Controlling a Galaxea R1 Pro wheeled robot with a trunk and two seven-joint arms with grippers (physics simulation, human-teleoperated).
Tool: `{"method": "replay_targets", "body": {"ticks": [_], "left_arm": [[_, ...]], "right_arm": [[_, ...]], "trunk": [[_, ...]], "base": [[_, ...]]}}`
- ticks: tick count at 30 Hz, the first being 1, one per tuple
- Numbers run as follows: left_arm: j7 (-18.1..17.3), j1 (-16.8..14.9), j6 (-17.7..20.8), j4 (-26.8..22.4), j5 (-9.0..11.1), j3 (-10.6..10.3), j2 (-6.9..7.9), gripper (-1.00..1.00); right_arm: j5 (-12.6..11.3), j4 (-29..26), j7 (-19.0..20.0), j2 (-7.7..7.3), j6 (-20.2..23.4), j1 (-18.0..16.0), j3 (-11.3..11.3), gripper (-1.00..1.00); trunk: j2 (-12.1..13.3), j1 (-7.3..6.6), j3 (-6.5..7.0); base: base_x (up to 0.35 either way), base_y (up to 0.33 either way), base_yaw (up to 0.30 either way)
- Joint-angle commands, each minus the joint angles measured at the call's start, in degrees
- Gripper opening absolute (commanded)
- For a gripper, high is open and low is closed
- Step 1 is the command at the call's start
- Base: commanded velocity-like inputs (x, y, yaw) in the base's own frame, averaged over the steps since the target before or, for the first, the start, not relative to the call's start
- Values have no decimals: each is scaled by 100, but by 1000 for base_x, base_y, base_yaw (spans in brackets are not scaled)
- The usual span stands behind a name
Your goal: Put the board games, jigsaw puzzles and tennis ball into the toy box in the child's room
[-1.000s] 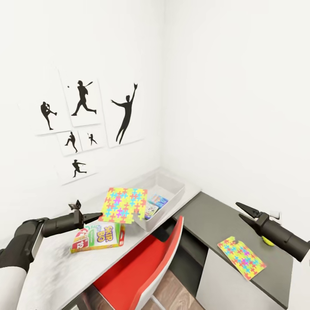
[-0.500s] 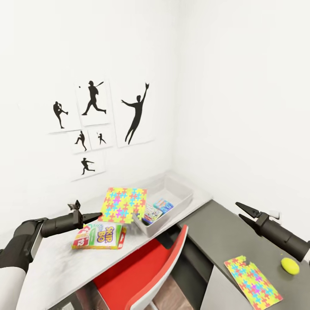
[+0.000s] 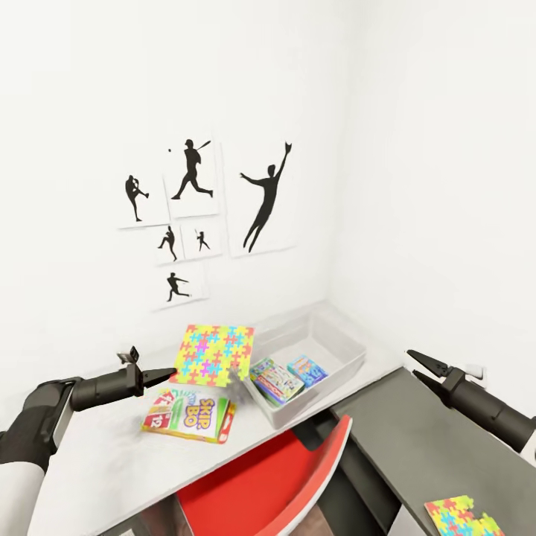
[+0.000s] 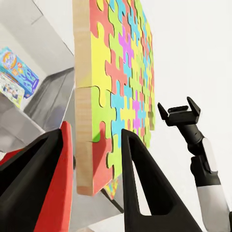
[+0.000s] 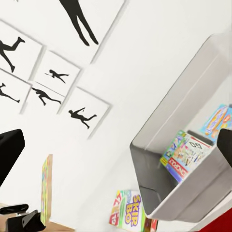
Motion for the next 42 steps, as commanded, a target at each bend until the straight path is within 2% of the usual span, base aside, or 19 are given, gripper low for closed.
{"method": "replay_targets", "body": {"ticks": [1, 11, 23, 42], "left_arm": [[-23, -2, 54, 2, 0, 1, 0, -100], [-23, 2, 53, 2, 3, 7, 2, -100], [-23, 2, 52, 2, 1, 7, 0, -100], [-23, 2, 51, 2, 3, -1, -7, -100]], "right_arm": [[42, 2, 49, 0, 24, -5, -10, 100], [42, 4, 49, 0, 25, -5, -10, 100], [42, 7, 49, 0, 28, -5, -10, 100], [42, 27, 50, 0, 25, -5, -17, 100]], "trunk": [[-11, 4, -10], [-11, 4, -10], [-11, 4, -10], [-11, 4, -10]], "base": [[57, 16, 281], [152, -3, 281], [183, -177, 266], [121, 0, 17]]}}
